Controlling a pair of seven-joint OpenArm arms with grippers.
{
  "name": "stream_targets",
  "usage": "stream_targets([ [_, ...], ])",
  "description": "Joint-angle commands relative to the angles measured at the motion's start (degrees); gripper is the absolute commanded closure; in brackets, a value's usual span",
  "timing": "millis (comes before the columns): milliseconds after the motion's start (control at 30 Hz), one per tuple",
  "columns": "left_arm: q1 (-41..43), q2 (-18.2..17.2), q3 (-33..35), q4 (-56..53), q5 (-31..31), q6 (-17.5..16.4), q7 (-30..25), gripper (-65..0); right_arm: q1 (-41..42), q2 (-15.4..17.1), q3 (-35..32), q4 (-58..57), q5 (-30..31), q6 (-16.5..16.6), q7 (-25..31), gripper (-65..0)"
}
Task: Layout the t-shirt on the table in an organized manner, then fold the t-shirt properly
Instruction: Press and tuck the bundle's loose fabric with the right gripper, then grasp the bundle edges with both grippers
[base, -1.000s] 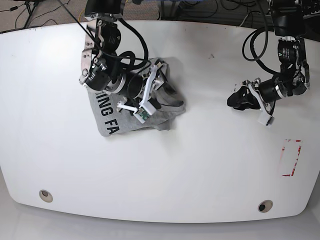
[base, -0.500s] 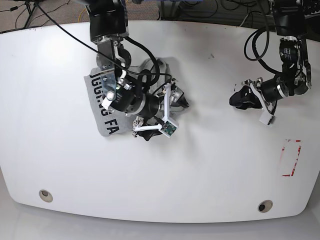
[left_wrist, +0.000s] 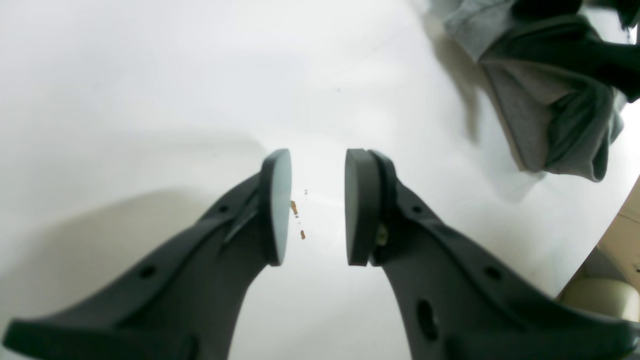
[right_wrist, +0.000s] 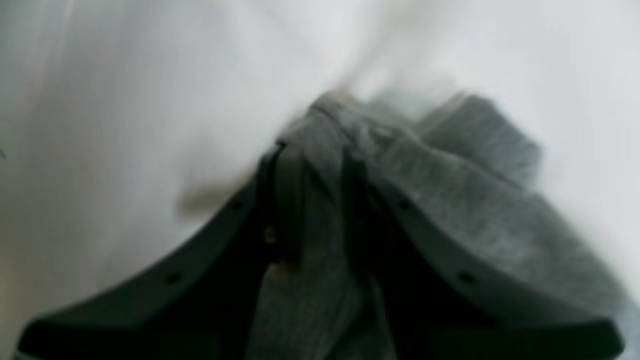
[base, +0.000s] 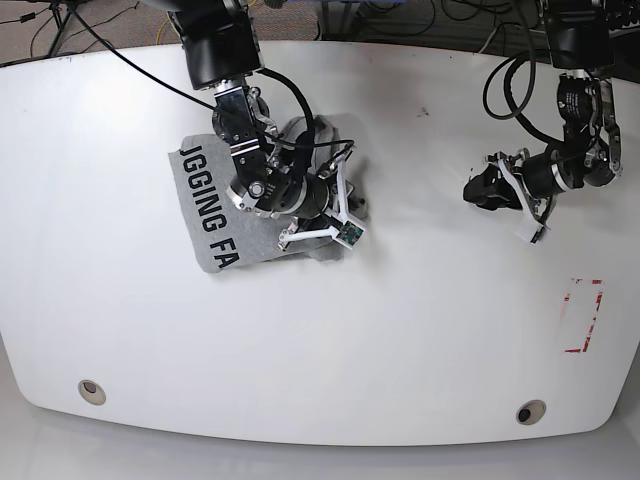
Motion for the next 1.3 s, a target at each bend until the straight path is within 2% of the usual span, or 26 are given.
stream_targets([
  [0,-0.82,-0.88,-0.4,1.05,-1.16,-0.45,-1.23,-17.2,1.68,-0.15,0.15,-1.98,0.32,-0.07,2.75,-11.9],
  [233,0.24,-0.79,-0.14,1.05,-1.43,-0.45,-1.23,-17.2,3.88,-0.59,3.84,-4.0,0.94,-0.07,3.18,-11.1],
  [400,0.24,-0.7,-0.05,2.1,-1.08,-0.45,-1.23,-17.2,4.84,-0.68,6.13,2.24,1.02,-0.07,2.57,-11.9],
  [567,0.32,-0.61,2.5,5.71,-1.08,-0.45,-1.23,-17.5,5.64,0.9,7.8,9.54,0.41,-0.07,-1.83,-18.7],
  [667,-0.03,-0.61,6.46,7.99,-1.08,-0.45,-1.23,-17.5,5.46,2.4,11.22,13.05,1.02,-0.07,-3.94,-21.7],
  [767,-0.64,-0.17,11.38,10.63,-1.08,-0.45,-1.5,-17.6,5.37,3.1,14.65,14.81,0.5,-0.07,-4.9,-21.6],
  [867,-3.02,2.02,17.8,12.74,-0.72,-0.45,-1.5,-17.6,4.58,6.35,17.55,15.6,1.11,-0.07,-4.9,-21.4],
  [1000,-6.01,4.31,26.15,14.76,2.88,-0.45,-1.5,-17.6,3.35,9.69,19.31,15.78,1.11,-0.07,-4.9,-18.1],
  [1267,-10.14,11.08,36.87,17.05,11.58,-0.45,-1.58,-17.2,2.03,12.42,21.69,13.76,1.11,-0.07,-4.64,-12.0],
])
